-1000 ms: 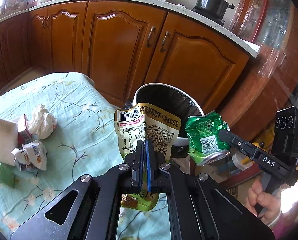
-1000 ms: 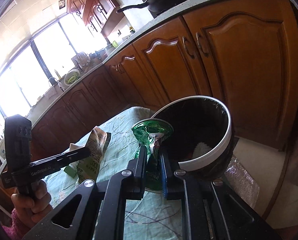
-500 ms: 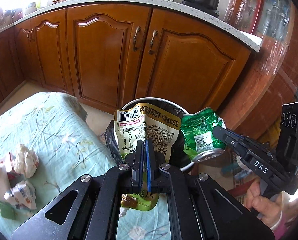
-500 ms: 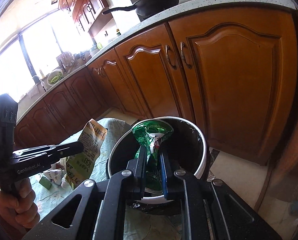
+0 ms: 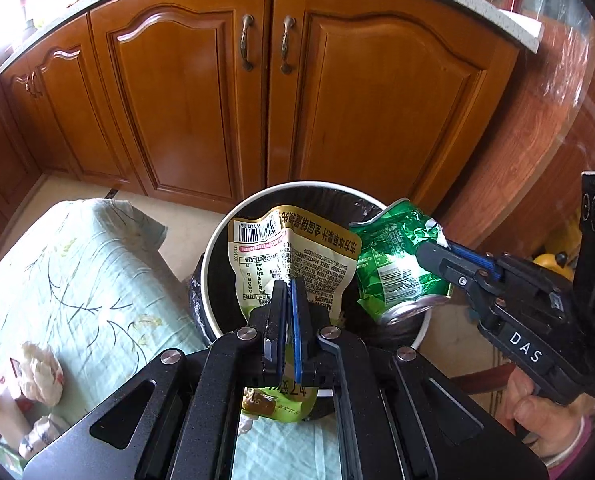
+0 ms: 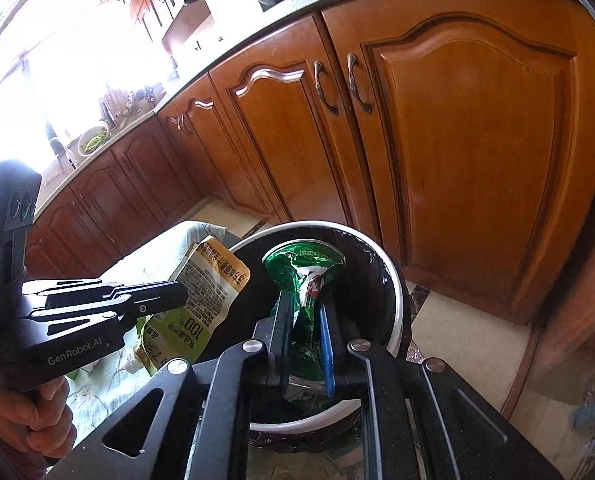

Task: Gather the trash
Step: 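Carry the can and pouch over the bin and open both tools to drop them, then move both open tools from the bin back over the table, then grasp the green juice carton with the left tool while the right tool grasps the crumpled white-blue wrapper, then carry the carton and wrapper over the bin and open both tools, then move both open tools from the bin back over the table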

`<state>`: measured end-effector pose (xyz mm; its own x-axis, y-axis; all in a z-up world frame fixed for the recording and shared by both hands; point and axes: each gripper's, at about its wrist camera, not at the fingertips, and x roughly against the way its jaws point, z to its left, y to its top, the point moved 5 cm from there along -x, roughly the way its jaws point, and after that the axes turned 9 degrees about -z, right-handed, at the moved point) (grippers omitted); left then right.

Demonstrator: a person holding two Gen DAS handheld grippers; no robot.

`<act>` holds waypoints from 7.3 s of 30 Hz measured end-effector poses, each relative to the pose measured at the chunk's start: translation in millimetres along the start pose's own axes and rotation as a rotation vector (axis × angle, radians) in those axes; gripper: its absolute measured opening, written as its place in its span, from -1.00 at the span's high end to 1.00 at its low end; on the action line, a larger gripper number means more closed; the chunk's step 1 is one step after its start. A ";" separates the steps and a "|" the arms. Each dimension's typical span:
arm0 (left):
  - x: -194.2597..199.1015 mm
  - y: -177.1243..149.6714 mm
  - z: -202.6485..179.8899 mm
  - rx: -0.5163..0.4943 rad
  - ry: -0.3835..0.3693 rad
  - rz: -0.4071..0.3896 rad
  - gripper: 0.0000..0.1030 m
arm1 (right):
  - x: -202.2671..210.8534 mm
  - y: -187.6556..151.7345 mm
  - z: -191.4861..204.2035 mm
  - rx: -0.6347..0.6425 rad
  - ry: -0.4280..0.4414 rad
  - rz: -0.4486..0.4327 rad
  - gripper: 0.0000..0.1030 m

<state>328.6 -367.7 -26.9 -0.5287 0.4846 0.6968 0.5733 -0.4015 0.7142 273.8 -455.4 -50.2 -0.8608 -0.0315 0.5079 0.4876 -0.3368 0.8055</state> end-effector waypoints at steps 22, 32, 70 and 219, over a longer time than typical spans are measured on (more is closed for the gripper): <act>0.6 -5.9 13.8 0.099 -0.011 -0.020 0.45 | 9.0 -4.6 -13.2 -0.132 0.039 -0.044 -0.01; 57.1 -59.8 50.6 0.249 0.033 -0.129 0.20 | 40.2 -31.4 22.1 -0.150 0.122 -0.106 -0.76; 202.3 -233.2 229.6 0.634 0.344 -0.218 -0.51 | 2.7 -111.0 220.7 0.070 0.389 0.148 -0.83; 35.9 -65.8 56.6 0.343 -0.022 -0.099 -0.11 | 32.0 -33.6 2.9 -0.209 0.111 -0.074 -0.84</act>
<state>307.3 -280.0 -52.6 -0.5807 0.5263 0.6211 0.6985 -0.0698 0.7122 230.3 -442.4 -60.2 -0.9095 -0.0989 0.4037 0.3916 -0.5289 0.7529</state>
